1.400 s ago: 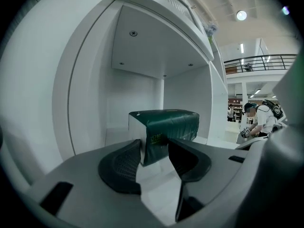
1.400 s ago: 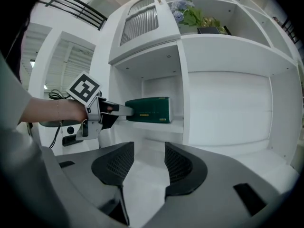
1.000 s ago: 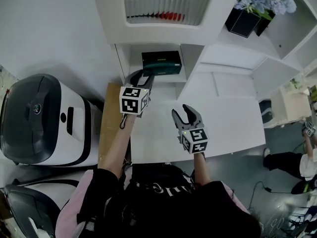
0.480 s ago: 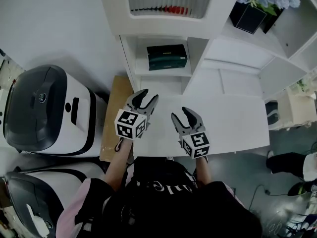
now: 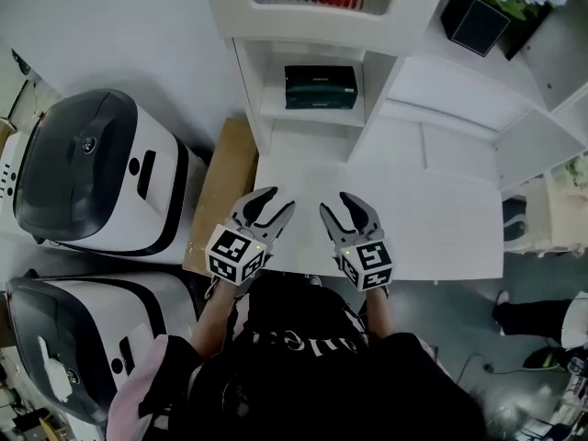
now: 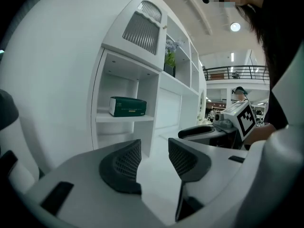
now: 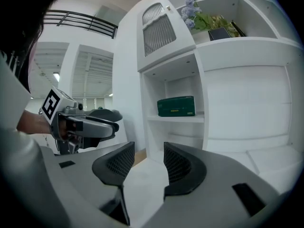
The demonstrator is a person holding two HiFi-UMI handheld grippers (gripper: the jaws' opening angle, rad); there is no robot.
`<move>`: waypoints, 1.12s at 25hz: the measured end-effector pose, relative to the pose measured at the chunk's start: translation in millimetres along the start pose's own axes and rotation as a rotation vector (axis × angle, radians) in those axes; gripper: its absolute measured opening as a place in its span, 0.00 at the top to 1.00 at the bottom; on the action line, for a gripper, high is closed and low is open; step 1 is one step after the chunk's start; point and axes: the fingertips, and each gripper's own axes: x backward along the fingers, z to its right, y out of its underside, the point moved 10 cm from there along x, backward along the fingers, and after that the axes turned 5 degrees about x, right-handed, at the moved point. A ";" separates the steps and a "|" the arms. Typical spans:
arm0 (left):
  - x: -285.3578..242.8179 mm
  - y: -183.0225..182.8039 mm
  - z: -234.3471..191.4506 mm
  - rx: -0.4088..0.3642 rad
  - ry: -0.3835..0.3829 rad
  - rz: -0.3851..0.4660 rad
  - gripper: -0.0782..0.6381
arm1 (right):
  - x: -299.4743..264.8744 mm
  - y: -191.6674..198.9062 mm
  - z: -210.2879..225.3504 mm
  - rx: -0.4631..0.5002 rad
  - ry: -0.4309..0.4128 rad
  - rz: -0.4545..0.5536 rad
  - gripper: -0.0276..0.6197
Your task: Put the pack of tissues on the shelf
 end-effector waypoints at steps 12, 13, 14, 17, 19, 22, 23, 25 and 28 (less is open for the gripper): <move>48.6 36.0 62.0 0.100 -0.161 -0.002 0.63 | 41.2 12.1 -8.2 0.009 -0.148 0.026 0.71; 52.0 37.9 66.6 0.106 -0.172 -0.001 0.63 | 44.1 14.1 -9.8 0.008 -0.159 0.025 0.72; 55.0 39.6 70.9 0.110 -0.182 -0.001 0.63 | 47.0 16.0 -11.2 0.006 -0.168 0.025 0.74; 60.9 44.0 81.2 0.118 -0.198 0.000 0.63 | 55.2 20.3 -14.9 0.003 -0.185 0.026 0.78; 63.6 46.8 85.6 0.123 -0.195 0.000 0.63 | 59.1 22.0 -17.7 0.002 -0.189 0.028 0.80; 68.4 48.7 89.2 0.121 -0.184 0.001 0.63 | 62.6 22.4 -23.7 0.003 -0.193 0.030 0.82; 70.4 48.5 90.3 0.118 -0.180 0.004 0.63 | 63.7 22.2 -26.0 0.004 -0.195 0.031 0.83; 74.7 47.7 91.7 0.112 -0.175 0.012 0.63 | 65.5 21.1 -30.8 0.007 -0.198 0.035 0.83; 84.7 47.6 91.7 0.109 -0.171 0.021 0.63 | 67.4 19.4 -41.7 0.010 -0.201 0.039 0.84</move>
